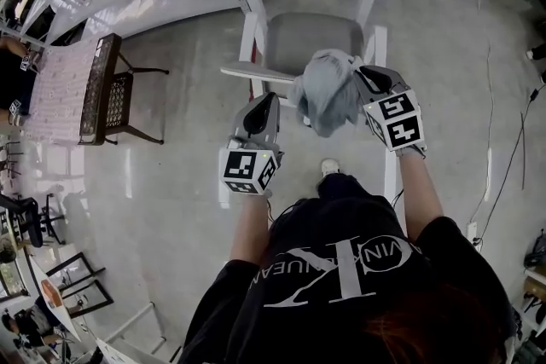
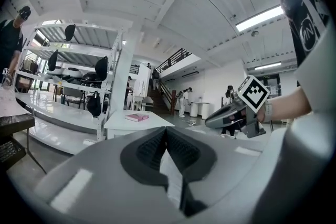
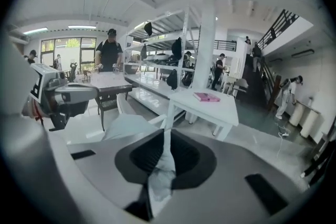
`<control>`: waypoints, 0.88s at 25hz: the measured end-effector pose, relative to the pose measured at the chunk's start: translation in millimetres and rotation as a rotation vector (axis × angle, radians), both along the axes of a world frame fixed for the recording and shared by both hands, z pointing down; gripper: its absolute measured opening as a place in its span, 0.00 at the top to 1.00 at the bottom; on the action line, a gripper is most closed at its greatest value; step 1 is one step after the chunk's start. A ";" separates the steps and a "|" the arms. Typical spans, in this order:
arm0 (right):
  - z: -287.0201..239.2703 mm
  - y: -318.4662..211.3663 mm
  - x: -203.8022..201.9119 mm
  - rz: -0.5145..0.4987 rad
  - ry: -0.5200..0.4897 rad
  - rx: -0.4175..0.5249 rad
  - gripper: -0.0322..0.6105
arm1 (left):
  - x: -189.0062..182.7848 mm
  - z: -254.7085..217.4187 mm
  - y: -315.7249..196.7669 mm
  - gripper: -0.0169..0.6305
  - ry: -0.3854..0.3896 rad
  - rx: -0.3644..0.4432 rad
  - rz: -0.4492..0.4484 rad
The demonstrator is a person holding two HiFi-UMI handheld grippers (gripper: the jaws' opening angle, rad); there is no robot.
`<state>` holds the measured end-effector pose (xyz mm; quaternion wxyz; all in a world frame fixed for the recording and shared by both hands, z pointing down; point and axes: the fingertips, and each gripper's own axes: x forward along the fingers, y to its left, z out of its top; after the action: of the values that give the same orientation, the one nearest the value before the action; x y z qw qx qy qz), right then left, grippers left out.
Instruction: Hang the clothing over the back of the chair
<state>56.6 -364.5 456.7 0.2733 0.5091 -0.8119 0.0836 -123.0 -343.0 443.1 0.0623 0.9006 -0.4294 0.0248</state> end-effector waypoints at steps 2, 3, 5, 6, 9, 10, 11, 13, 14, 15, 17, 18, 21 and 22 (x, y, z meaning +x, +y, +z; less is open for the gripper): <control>-2.5 8.6 -1.6 0.010 -0.014 0.010 0.88 | -1.1 -1.3 2.9 0.96 0.000 0.003 0.010; -4.7 13.1 -2.6 0.014 -0.020 0.015 0.88 | -1.2 -2.9 4.4 0.96 0.000 0.004 0.016; -10.2 21.9 -4.9 0.019 -0.032 0.027 0.89 | -0.9 -6.9 7.7 0.96 0.000 0.006 0.030; -13.0 26.2 -5.8 0.022 -0.037 0.032 0.89 | -0.3 -8.7 9.1 0.96 0.000 0.006 0.037; -18.5 39.4 -7.6 0.031 -0.050 0.052 0.89 | 0.9 -11.9 13.2 0.96 0.001 0.007 0.057; -19.0 44.3 -8.4 0.035 -0.055 0.057 0.89 | 0.6 -12.2 14.9 0.96 0.001 0.008 0.062; -19.1 49.1 -9.2 0.039 -0.061 0.062 0.89 | -0.1 -12.5 16.6 0.96 0.001 0.009 0.067; -19.3 58.6 -10.5 0.046 -0.075 0.070 0.89 | -1.3 -13.5 20.0 0.96 0.001 0.012 0.076; -19.5 63.5 -10.7 0.049 -0.083 0.074 0.89 | -1.6 -14.3 22.0 0.96 0.001 0.013 0.080; -19.8 68.6 -10.8 0.054 -0.090 0.076 0.89 | -1.9 -15.3 24.2 0.96 0.002 0.015 0.083; -20.9 78.8 -12.0 0.063 -0.101 0.082 0.89 | -3.2 -17.2 29.0 0.96 0.002 0.019 0.089; -21.8 83.3 -13.1 0.066 -0.104 0.087 0.89 | -4.2 -18.0 31.2 0.96 0.001 0.021 0.091; -26.2 94.4 -17.7 0.069 -0.108 0.109 0.89 | -7.9 -20.2 36.7 0.96 0.000 0.028 0.094; -27.5 97.7 -19.3 0.069 -0.108 0.117 0.90 | -9.3 -20.7 38.5 0.96 -0.002 0.030 0.094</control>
<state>37.3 -266.8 429.2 0.1961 0.5468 -0.8107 0.0728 -132.3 -304.5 422.4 0.0470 0.9206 -0.3870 0.0222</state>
